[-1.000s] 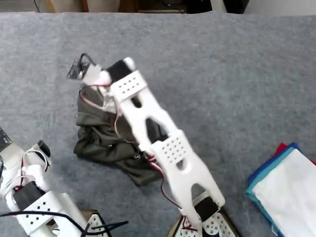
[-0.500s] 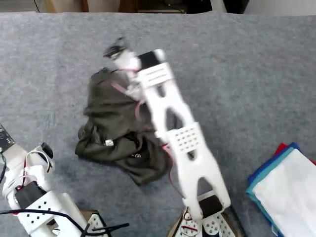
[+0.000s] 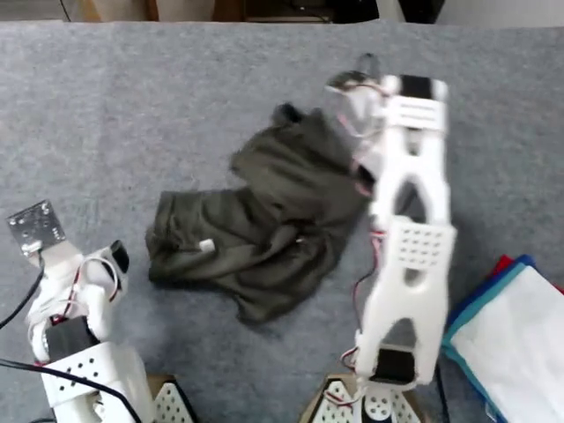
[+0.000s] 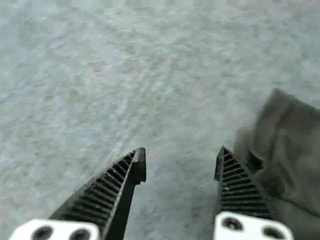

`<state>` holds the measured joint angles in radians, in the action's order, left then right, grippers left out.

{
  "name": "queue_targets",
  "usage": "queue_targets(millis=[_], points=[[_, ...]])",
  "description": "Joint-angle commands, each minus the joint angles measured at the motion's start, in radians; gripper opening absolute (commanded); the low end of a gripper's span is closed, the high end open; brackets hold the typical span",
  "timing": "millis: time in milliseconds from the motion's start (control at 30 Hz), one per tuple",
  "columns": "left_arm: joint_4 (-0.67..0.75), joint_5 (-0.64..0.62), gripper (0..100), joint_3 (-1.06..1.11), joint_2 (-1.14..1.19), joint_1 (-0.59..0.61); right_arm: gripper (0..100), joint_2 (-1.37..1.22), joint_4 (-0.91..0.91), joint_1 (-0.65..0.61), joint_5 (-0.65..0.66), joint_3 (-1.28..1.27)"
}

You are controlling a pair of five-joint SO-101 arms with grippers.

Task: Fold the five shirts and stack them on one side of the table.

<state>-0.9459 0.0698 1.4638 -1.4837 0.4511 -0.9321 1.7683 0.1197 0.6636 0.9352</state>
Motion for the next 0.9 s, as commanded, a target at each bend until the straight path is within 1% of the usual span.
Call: queue_targets(millis=[0, 100, 200, 267, 400, 500, 633, 767, 867], points=[[0.049, -0.031, 23, -0.008, -0.010, -0.063, 0.4, 0.087, 0.012, 0.150, 0.084, 0.004], [0.049, -0.035, 23, -0.011, -0.010, -0.109, 0.5, 0.087, -0.002, 0.226, 0.141, -0.002], [0.072, -0.041, 23, -0.008, -0.008, -0.164, 0.5, 0.091, 0.006, 0.249, 0.169, -0.001], [0.118, -0.083, 23, -0.006, -0.007, -0.180, 1.6, 0.102, 0.006, 0.248, 0.146, 0.021], [0.192, -0.137, 23, -0.058, 0.076, -0.181, 9.0, 0.140, 0.008, 0.200, 0.083, 0.045], [0.239, -0.172, 23, -0.170, 0.282, -0.181, 10.4, 0.163, 0.008, 0.139, 0.054, 0.039], [0.222, -0.193, 23, -0.460, 0.671, -0.184, 10.4, 0.166, 0.008, 0.070, 0.014, 0.042], [0.137, -0.190, 23, -0.735, 1.050, -0.221, 10.4, 0.168, 0.008, 0.028, -0.006, 0.044], [0.002, -0.155, 23, -0.887, 1.245, -0.269, 10.4, 0.168, 0.008, 0.025, -0.006, 0.047]])
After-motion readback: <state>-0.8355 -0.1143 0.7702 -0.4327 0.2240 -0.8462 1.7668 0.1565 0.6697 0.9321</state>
